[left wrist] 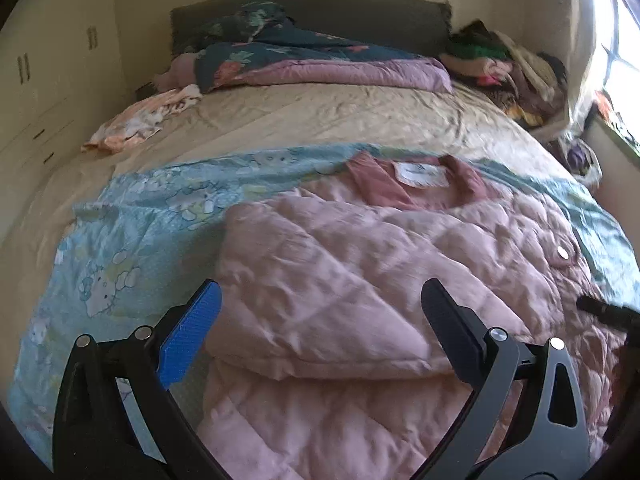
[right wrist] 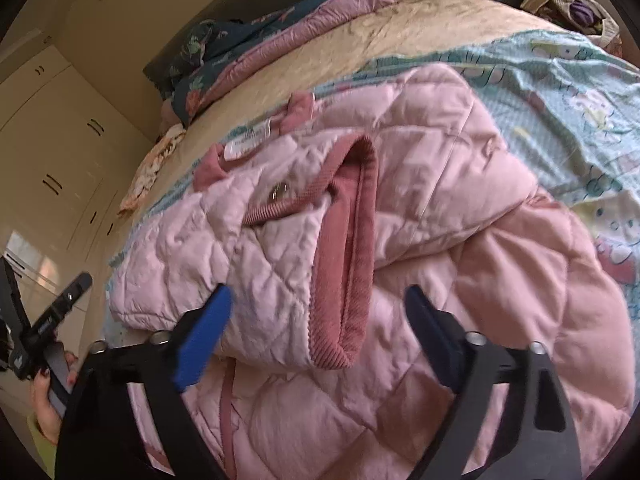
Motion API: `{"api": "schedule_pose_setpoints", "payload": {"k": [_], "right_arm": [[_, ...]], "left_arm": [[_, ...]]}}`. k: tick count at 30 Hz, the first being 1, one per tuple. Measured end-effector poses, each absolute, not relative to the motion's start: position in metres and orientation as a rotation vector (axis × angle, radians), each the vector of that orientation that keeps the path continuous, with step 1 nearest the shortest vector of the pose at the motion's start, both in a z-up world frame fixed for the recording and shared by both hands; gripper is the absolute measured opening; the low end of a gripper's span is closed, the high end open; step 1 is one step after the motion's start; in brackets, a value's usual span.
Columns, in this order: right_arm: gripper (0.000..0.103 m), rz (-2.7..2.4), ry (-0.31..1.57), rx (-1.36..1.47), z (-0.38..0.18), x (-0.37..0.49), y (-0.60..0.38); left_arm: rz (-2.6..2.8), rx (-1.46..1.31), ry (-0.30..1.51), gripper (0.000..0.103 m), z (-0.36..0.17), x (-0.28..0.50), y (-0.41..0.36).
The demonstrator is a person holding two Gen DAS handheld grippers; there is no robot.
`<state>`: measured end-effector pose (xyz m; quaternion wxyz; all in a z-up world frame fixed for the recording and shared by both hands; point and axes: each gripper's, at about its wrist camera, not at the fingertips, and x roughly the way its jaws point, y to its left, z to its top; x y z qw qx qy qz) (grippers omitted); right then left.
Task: Fold large clothes
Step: 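Grasp the corduroy-trimmed edge of the folded side with the right gripper, then fold the held corduroy edge over the jacket and open the right gripper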
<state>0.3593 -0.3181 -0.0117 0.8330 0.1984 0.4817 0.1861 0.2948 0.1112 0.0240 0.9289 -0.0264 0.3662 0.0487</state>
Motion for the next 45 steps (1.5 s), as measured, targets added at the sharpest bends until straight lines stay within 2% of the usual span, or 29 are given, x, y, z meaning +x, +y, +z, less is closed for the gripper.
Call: {"api": "schedule_pose_setpoints", "payload": {"k": [2,4,5,7,11,16,19,30,33,37,39,41,45], "right_arm": [[0.06,0.422,1.024,0.446,-0.016,0.358,-0.316],[0.051,0.437,1.017,0.443,-0.017,0.357,-0.312],[0.041,0.435,0.996,0.415,-0.015,0.355,-0.31],[0.027,0.438,0.938,0.34,-0.006,0.35,-0.304],[0.017,0.463,0.777,0.165,0.033,0.338,-0.285],[0.017,0.484,0.606,0.031,0.093,0.35,-0.27],[0.017,0.459,0.585,-0.007,0.104,0.365,-0.271],[0.017,0.359,0.728,0.007,0.039,0.388,-0.287],[0.02,0.344,0.755,0.008,0.03,0.388,-0.287],[0.028,0.333,0.779,-0.011,0.026,0.388,-0.285],[0.037,0.325,0.792,-0.012,0.026,0.388,-0.286],[0.051,0.309,0.782,-0.022,0.03,0.385,-0.286],[0.059,0.295,0.733,-0.05,0.043,0.378,-0.285]], "left_arm": [[0.105,-0.092,0.744,0.093,0.021,0.299,0.12],[0.113,-0.125,0.738,0.093,0.019,0.304,0.129],[0.115,-0.133,0.736,0.093,0.02,0.306,0.133],[0.121,-0.139,0.725,0.093,0.021,0.309,0.14],[0.127,-0.151,0.706,0.093,0.027,0.316,0.15],[0.119,-0.158,0.718,0.093,0.027,0.327,0.156],[0.105,-0.158,0.721,0.093,0.026,0.332,0.157],[0.05,-0.118,0.771,0.093,0.003,0.344,0.136],[0.021,-0.103,0.789,0.093,-0.003,0.346,0.124],[-0.005,-0.077,0.814,0.093,-0.012,0.348,0.11],[-0.024,-0.077,0.832,0.093,-0.017,0.348,0.106],[-0.045,-0.071,0.85,0.093,-0.022,0.349,0.101],[-0.042,-0.075,0.868,0.093,-0.03,0.35,0.099]]}}
